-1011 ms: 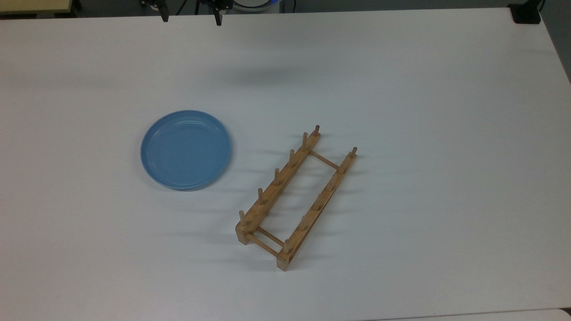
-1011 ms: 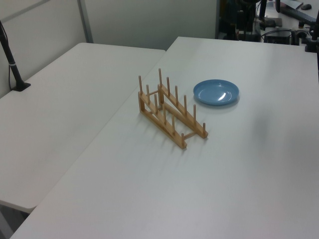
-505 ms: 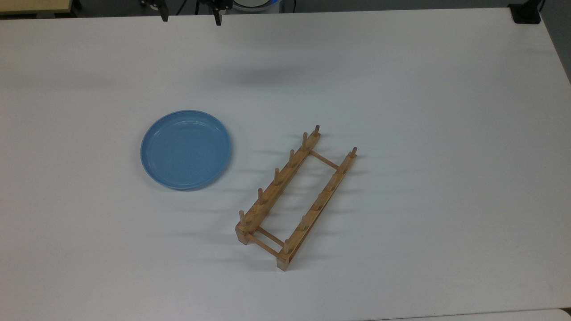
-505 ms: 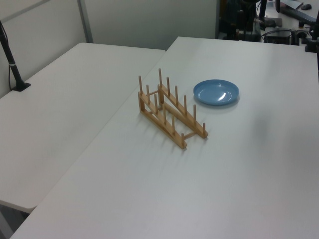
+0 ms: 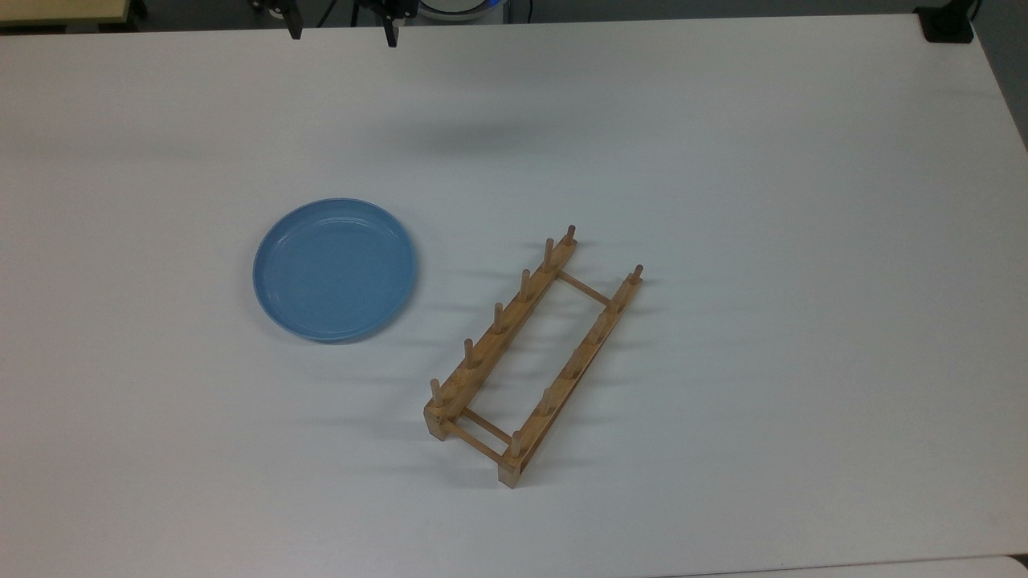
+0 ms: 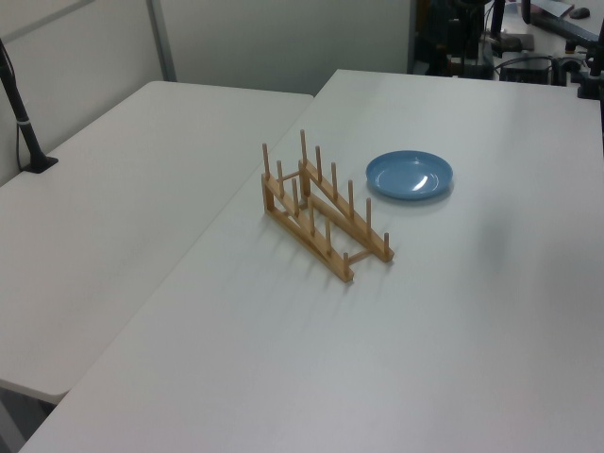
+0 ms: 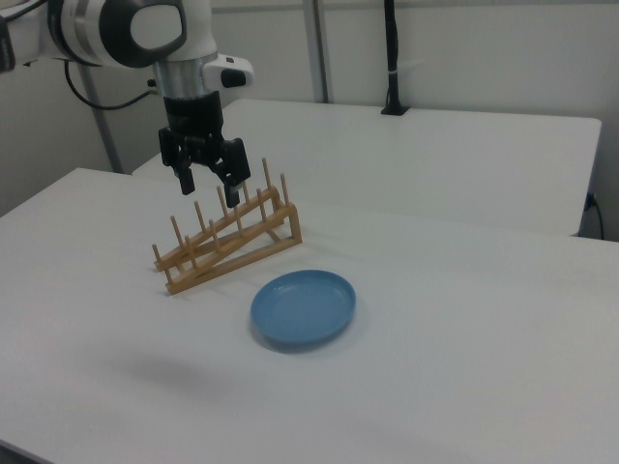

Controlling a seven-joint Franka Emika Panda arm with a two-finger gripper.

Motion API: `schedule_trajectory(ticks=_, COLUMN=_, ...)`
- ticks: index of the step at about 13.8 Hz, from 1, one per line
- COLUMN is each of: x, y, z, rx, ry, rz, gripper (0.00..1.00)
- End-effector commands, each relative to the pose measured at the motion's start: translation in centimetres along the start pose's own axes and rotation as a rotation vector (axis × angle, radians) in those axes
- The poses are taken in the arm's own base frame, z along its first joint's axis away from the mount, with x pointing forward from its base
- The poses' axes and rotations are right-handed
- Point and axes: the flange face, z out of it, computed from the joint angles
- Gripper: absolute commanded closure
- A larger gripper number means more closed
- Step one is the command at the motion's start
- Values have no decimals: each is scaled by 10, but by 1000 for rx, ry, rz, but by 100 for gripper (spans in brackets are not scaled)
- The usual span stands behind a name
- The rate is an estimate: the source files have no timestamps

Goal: Place plate in plate rack

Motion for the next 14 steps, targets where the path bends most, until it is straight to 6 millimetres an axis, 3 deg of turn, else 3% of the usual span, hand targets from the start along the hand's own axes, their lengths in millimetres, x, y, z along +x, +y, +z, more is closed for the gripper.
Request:
schedule_trajectory(ticks=1, x=2, y=-1, z=1, rx=16, ry=10, rz=-2, gripper=0)
schedule_trajectory(ticks=9, x=16, y=1, z=21, rx=-3, ry=-14, rz=-49, gripper=0)
schedule_trajectory(ticks=12, x=40, y=26, z=35, rx=1, ry=26, rz=-2, gripper=0)
schedule_trajectory(ticks=14, x=58, y=38, z=55, rx=-7, ry=54, rz=17, gripper=0)
